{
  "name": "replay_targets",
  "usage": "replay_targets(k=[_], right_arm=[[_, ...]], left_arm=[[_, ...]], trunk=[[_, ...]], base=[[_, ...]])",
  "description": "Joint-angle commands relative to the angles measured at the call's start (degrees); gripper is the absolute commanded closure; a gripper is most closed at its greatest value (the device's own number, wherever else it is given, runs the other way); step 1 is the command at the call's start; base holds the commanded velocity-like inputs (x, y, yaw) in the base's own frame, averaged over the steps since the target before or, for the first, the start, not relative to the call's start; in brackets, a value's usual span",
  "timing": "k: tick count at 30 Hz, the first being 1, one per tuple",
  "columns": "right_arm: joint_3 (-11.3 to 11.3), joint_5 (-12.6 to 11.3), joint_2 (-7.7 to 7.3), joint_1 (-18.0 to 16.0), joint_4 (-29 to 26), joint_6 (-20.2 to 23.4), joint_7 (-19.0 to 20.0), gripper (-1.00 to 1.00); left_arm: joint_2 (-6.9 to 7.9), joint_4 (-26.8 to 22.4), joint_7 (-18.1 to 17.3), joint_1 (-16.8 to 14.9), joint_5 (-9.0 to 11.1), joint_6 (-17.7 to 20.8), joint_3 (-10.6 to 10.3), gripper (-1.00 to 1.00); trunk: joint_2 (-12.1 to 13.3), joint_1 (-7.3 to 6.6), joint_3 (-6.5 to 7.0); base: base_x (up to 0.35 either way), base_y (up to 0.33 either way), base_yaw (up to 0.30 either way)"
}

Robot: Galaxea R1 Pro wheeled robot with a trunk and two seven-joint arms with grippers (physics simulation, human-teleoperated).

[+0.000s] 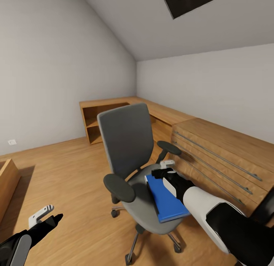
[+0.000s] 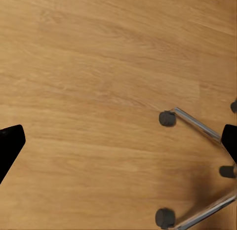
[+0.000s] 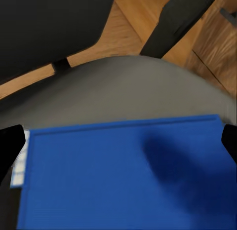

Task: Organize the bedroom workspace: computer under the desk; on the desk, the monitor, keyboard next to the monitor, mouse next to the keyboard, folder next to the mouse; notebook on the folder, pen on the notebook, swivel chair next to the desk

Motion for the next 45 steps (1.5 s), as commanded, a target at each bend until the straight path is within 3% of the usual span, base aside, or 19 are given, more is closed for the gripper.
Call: replay_targets(k=[1,45], right_arm=[[0.5,-0.4,-0.03,0.0,-0.1,0.3,-0.3,-1.00],[0.5,-0.4,-0.14,0.0,0.2,0.3,-0.8,-1.00]], left_arm=[[0.02,0.0,0.5,0.0,0.6,0.2,0.0,-1.00],[0.09,0.0,0.5,0.0,0.5,0.3,0.0,-1.00]], trunk=[[0.0,0.02,-0.06],[0.0,0.02,-0.05]], base=[[0.262,0.000,0.000],[0.098,0.000,0.000]])
